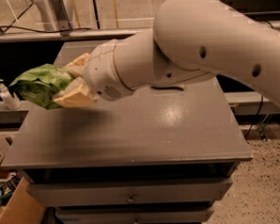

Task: Pick green rice chip bag

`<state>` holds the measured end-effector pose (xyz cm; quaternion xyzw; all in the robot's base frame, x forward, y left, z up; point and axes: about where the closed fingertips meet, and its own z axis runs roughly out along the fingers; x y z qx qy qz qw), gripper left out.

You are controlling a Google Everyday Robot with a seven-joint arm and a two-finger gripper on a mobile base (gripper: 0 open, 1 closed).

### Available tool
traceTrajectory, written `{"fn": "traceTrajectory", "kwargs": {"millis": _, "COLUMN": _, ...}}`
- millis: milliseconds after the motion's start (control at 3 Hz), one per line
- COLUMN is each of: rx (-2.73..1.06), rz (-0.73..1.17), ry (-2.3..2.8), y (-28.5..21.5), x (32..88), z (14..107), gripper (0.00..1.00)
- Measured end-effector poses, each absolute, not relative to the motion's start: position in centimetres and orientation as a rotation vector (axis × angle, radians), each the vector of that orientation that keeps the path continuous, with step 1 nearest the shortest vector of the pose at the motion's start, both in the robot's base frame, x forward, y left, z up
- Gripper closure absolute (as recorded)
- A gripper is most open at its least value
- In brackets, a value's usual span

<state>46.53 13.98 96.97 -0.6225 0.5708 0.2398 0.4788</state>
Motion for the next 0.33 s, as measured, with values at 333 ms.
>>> {"fn": "traceTrajectory", "kwargs": {"millis": 333, "rx": -1.520, "rz": 0.585, "ry": 1.393, "y": 13.99, "x": 46.52, "z": 96.98, "gripper": 1.00}}
